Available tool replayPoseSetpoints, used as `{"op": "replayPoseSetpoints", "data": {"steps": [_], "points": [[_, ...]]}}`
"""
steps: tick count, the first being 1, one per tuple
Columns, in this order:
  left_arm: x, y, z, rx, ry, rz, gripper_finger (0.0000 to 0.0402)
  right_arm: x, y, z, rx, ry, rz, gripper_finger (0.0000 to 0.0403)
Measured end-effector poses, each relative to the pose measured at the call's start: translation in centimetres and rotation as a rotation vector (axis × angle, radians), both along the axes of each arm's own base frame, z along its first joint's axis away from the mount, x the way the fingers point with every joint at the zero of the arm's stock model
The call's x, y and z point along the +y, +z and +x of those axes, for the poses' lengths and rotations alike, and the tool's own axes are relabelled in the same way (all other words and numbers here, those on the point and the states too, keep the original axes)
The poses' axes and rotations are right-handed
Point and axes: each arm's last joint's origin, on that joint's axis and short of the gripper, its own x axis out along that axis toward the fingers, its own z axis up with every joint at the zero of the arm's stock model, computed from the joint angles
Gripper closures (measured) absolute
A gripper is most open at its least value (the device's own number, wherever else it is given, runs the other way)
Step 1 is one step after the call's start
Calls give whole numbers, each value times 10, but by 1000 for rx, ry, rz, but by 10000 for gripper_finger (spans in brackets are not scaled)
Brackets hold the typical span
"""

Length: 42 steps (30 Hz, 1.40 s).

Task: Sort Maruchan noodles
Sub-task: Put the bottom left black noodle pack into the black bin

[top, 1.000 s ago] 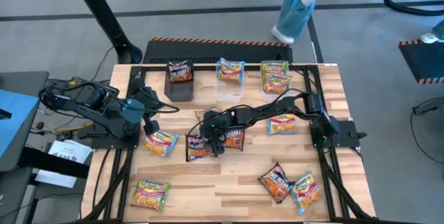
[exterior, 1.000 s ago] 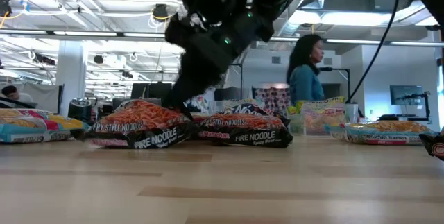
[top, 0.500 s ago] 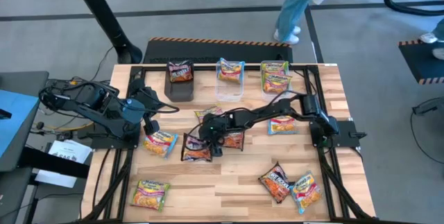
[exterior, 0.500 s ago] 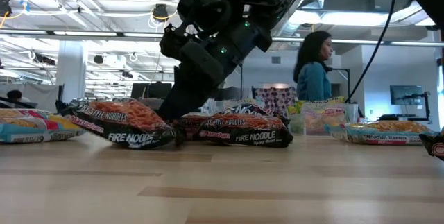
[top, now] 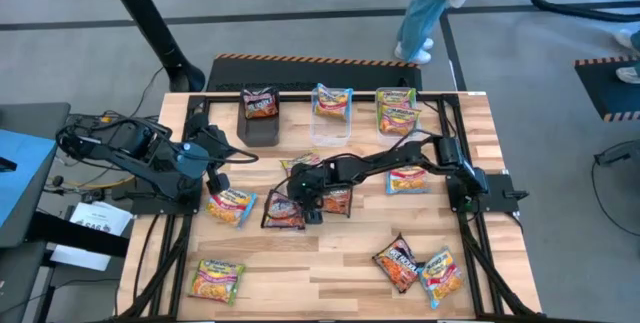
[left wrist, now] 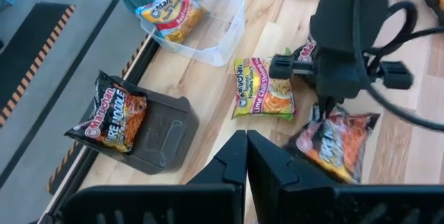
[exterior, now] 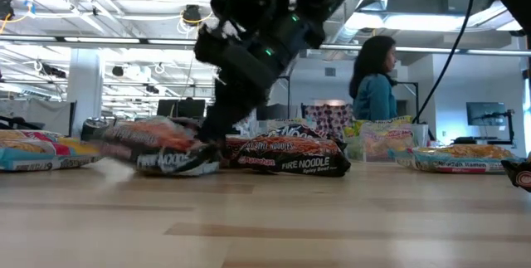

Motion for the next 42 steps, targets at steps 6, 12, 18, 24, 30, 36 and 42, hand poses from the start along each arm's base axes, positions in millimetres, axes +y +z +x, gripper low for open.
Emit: {"op": "replayPoseSetpoints", "data": {"steps": [6,12,18,24,30,36,42], "points": [[0,-2,-2,21,9,-36,391,2,35,11,-57,42,-33,398],[0,-6,-5,80,-9,-66,338,3,59,15,-62,80,-81,399],[0,-7,-4,87,21,-80,266,1,77,15,-29,90,-170,399],[8,-7,-3,71,84,-99,224,0,98,14,-15,120,-240,399],[15,-7,-1,87,92,-168,222,2,126,13,-36,175,-285,399],[27,-4,8,30,89,-313,222,10,160,15,-139,216,-368,399],[40,0,15,-22,4,-414,222,13,175,14,-180,238,-421,399]]}}
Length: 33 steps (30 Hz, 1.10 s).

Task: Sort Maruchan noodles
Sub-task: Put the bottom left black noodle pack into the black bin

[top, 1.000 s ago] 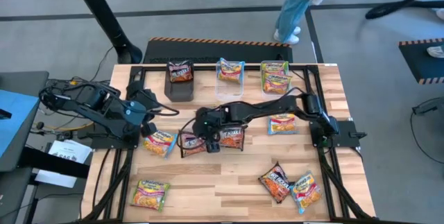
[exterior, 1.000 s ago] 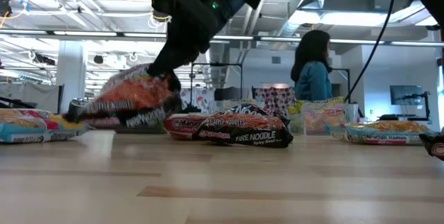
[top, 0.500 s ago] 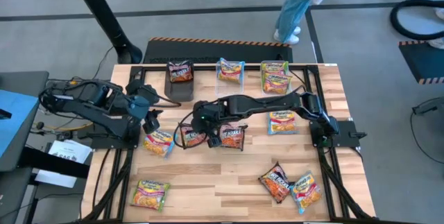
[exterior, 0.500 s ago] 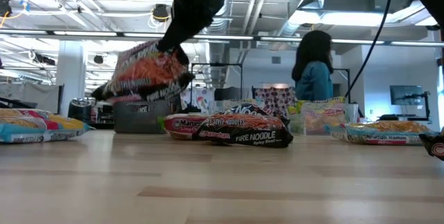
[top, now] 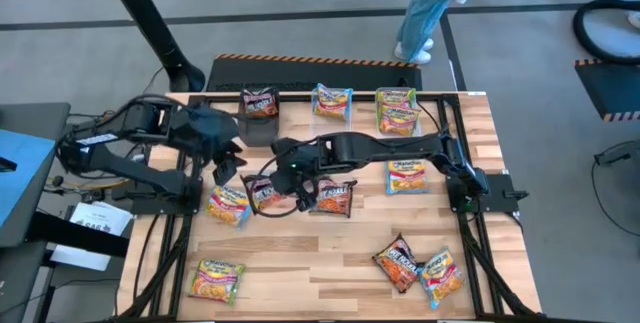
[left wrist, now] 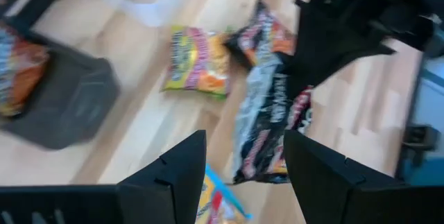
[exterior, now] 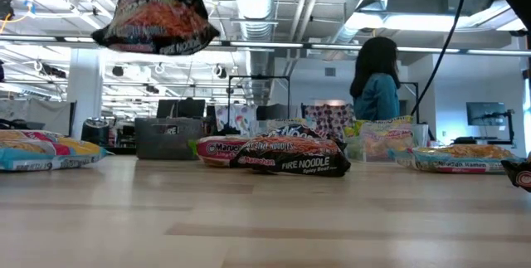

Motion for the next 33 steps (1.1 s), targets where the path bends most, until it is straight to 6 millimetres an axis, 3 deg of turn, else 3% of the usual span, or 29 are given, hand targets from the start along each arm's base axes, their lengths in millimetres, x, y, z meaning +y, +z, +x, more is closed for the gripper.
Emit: {"op": "replayPoseSetpoints", "data": {"steps": [16,33], "points": [[9,0,0,6,-305,70,222,3,9,-1,-27,90,-119,398],[9,-30,41,189,-459,-45,222,6,20,-1,-71,92,-164,398]]}}
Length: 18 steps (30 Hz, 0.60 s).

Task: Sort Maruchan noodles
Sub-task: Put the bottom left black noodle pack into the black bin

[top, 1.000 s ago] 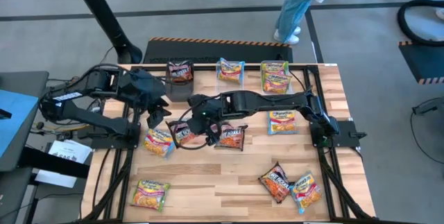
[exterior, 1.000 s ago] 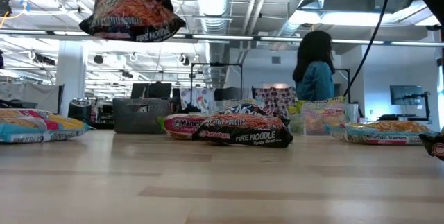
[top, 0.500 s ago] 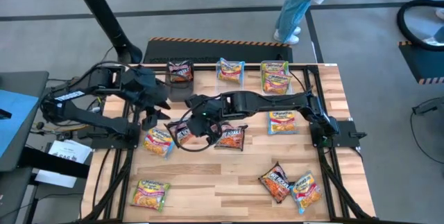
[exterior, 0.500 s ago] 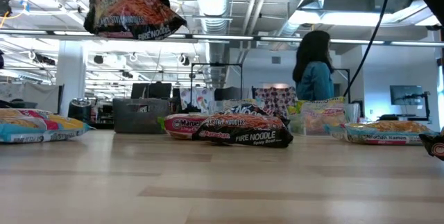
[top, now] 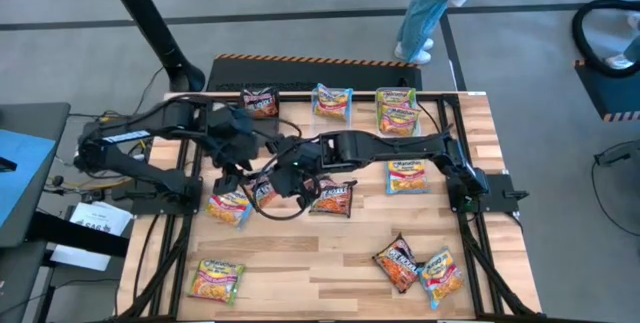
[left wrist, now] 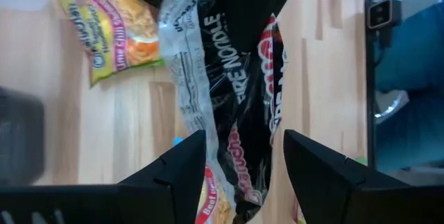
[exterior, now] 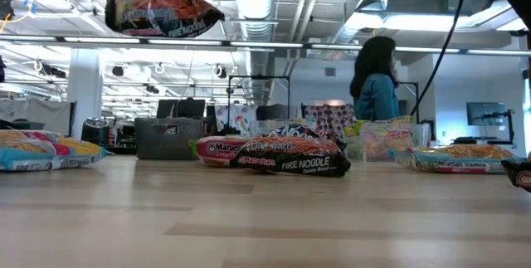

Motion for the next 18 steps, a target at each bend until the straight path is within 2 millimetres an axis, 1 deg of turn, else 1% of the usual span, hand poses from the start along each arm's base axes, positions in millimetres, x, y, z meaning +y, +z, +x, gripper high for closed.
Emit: {"op": "replayPoseSetpoints", "data": {"steps": [4,9,11,14,18], "points": [[-1,-5,8,19,-62,-30,223,-1,0,0,2,-8,-21,398],[1,-14,17,75,-54,-36,225,0,0,0,1,-8,-36,398],[1,-17,21,78,-61,-41,226,1,5,0,-17,-18,-43,398],[1,-17,24,62,-70,-49,226,1,11,-1,-34,-38,-48,398],[1,-15,25,46,-58,-50,226,1,11,-1,-35,-61,-25,398]]}}
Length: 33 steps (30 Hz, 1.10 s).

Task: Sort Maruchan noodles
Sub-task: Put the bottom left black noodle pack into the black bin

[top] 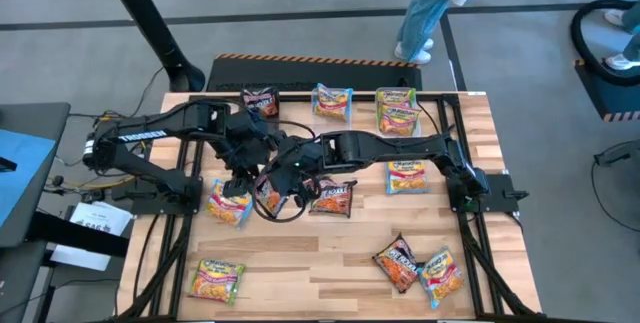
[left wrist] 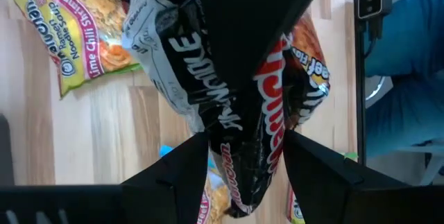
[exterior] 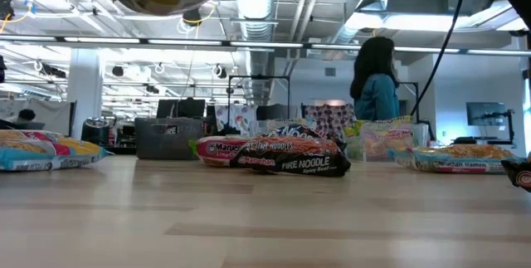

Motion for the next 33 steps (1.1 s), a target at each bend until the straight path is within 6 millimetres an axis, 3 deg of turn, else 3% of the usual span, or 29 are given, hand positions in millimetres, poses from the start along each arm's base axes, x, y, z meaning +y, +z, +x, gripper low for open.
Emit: {"op": "replayPoseSetpoints", "data": {"steps": [6,16,25,33], "points": [[0,1,-1,2,6,-6,249,3,0,-1,2,0,5,398],[0,1,-1,-2,-12,0,391,3,0,-1,3,-9,-2,397],[0,0,-1,-4,-6,30,401,5,0,-1,-1,-61,-42,384],[1,0,-2,12,8,65,401,9,-1,-3,9,-156,-129,316]]}}
